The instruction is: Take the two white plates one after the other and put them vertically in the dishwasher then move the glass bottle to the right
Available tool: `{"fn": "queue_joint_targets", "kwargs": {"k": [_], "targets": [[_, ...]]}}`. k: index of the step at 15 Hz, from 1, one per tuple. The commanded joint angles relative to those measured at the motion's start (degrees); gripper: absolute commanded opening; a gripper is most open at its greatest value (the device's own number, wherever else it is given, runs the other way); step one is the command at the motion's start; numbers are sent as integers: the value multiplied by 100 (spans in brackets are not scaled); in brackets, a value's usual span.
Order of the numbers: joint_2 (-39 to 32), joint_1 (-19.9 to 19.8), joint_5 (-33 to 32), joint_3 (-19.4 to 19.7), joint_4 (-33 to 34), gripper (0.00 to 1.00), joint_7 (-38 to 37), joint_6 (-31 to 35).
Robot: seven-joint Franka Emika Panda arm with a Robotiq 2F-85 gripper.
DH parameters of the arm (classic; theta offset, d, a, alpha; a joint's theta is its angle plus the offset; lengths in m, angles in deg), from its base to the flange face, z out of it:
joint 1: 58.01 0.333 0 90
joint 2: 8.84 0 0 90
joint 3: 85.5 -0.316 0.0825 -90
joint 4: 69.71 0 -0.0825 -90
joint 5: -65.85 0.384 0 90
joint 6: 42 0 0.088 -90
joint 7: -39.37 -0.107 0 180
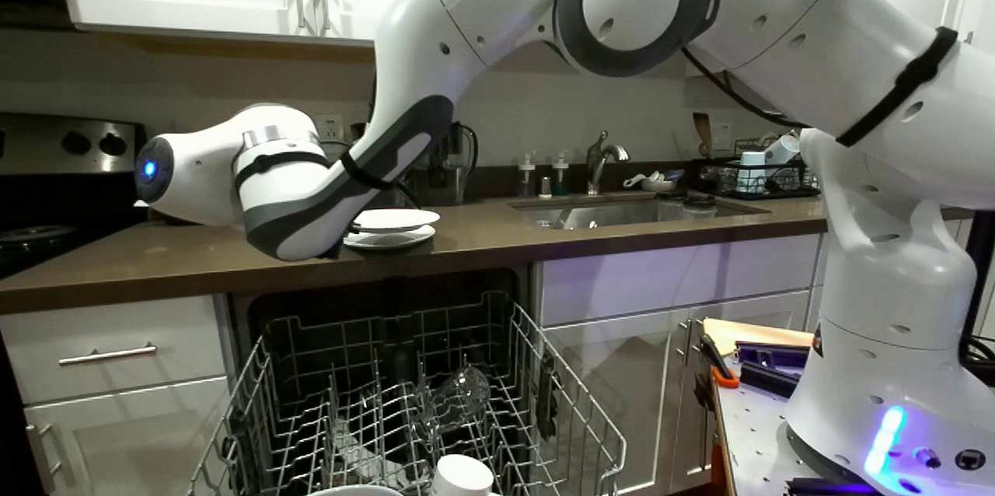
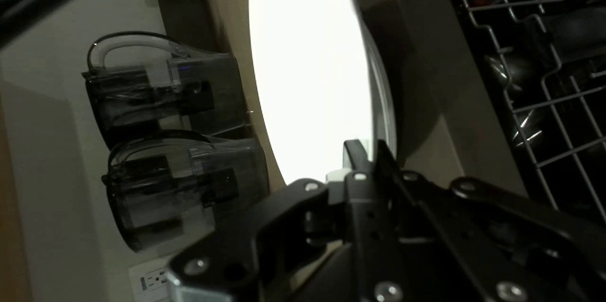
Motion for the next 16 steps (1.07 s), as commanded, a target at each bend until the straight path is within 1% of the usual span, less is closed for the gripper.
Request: {"fn": "queue_joint_targets", "kwargs": {"k": [1,4,9,12,16], "targets": [[597,215,-247,-101,-761,4,-341,-343],[924,338,-256,-271,-1221,4,-580,-561],[1522,452,-175,-735,-2012,4,-962,-902],[1941,394,-12,-1111,-2486,4,-979,-928],[2542,288,279,-1522,-3103,4,-876,-791]]}}
